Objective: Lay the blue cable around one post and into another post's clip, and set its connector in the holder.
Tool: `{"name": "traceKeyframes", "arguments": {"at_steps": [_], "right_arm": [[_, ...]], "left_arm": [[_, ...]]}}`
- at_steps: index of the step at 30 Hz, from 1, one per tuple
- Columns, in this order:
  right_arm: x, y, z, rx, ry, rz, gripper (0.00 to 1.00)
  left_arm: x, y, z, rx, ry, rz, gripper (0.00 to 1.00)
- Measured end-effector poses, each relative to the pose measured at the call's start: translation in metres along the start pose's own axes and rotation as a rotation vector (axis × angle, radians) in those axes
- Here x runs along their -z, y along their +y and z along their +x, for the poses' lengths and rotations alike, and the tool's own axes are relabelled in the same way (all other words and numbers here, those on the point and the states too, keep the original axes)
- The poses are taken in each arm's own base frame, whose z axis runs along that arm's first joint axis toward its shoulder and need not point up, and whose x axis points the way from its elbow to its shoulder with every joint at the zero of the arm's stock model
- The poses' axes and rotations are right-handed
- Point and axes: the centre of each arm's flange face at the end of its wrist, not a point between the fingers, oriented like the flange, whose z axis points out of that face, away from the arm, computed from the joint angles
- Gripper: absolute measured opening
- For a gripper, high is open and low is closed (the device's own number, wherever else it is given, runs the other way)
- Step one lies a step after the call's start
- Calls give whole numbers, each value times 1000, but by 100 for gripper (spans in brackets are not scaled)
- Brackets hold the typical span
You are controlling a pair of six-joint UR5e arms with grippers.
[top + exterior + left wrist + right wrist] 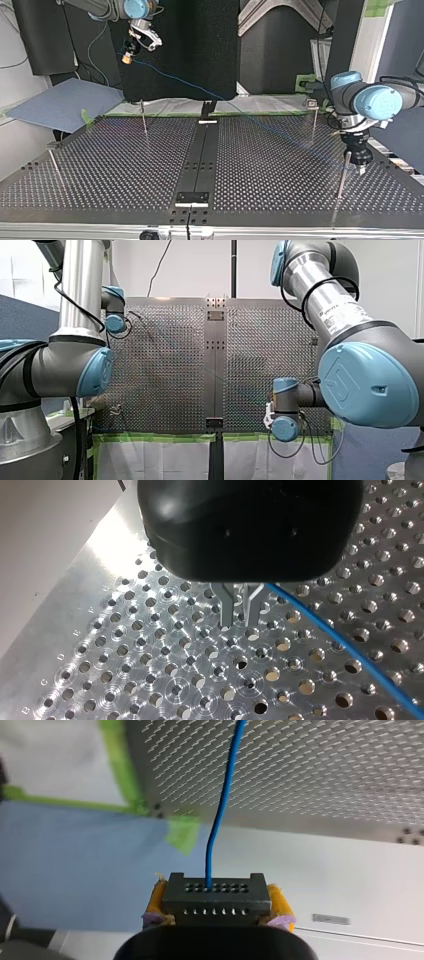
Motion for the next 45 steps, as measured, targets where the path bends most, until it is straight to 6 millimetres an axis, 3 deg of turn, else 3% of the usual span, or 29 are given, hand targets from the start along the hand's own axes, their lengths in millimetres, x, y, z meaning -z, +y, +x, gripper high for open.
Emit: {"name": "traceKeyframes", "arguments": {"at_steps": [3,9,24,35,45], "right_arm": [[0,11,-8,7,-23,-2,0],[-18,22,-7,-22,-14,-1,0],[-98,47,9,-101,29,2,0],[-132,64,-21,-143,-10,1,0],[-126,67,-62,-105,-69,-12,0]], "left_arm": [[0,0,0,0,0,0,15],[0,0,0,0,0,1,15],[0,-1,0,-3,0,1,15],[0,-2,0,-8,-1,3,15],[0,-2,-1,-8,-2,2,15]]}}
